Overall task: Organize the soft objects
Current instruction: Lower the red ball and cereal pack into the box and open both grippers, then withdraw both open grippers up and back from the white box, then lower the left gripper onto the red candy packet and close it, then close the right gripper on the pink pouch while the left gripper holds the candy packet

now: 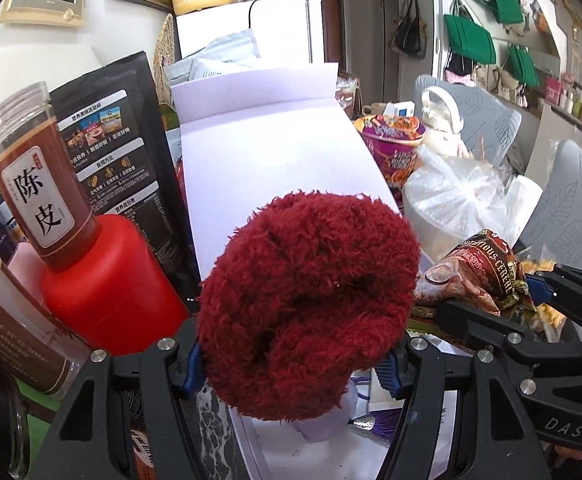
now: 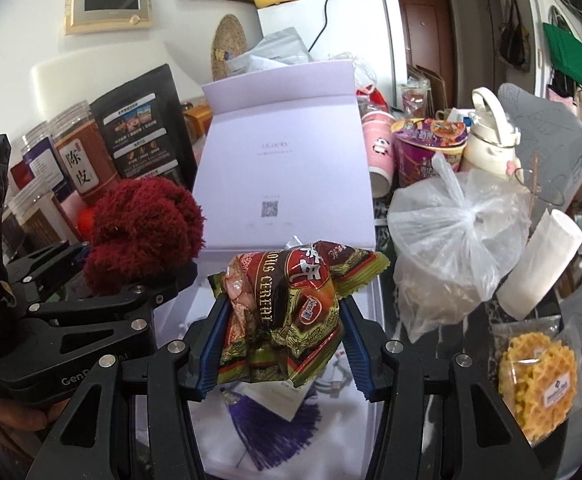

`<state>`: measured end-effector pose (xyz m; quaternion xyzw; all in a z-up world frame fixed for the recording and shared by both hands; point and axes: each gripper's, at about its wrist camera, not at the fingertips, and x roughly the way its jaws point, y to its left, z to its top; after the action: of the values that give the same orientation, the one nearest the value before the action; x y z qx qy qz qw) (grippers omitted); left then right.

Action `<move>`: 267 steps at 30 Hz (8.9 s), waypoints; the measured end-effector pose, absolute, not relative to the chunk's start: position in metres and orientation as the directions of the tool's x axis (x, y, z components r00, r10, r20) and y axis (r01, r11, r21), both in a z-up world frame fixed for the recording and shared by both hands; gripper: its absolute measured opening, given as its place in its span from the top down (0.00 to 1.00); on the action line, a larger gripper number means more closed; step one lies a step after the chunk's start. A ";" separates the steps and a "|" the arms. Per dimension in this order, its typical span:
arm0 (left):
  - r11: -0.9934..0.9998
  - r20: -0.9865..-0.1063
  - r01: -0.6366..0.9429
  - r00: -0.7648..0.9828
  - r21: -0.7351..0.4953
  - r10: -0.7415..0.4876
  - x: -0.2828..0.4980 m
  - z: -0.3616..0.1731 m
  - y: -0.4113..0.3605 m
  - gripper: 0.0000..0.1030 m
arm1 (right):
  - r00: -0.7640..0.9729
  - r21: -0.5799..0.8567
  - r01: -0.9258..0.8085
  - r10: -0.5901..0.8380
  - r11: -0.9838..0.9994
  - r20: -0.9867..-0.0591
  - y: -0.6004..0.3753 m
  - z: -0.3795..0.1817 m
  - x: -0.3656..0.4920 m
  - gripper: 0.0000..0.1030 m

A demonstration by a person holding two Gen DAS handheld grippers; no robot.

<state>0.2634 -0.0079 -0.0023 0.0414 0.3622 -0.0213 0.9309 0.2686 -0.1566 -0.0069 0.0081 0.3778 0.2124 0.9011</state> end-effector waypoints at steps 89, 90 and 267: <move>0.987 -0.796 0.050 0.599 0.151 0.091 0.261 -0.003 -0.043 0.34 | 0.666 -0.005 -0.306 0.210 0.952 -0.715 -0.166 0.024 0.233 0.25; 0.988 -0.791 0.051 0.605 0.146 0.086 0.256 0.005 -0.037 0.34 | 0.671 -0.005 -0.305 0.211 0.952 -0.711 -0.167 0.027 0.231 0.25; 0.981 -0.759 -0.056 0.643 -0.184 -0.106 0.012 -0.083 0.022 0.49 | 0.574 0.124 -0.350 0.317 0.929 -0.755 -0.166 -0.101 0.050 0.71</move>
<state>0.0116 0.0218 -0.0825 -0.0954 0.4225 -0.0139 0.9012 0.0499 -0.1655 -0.1011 -0.0196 0.4214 0.1880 0.8870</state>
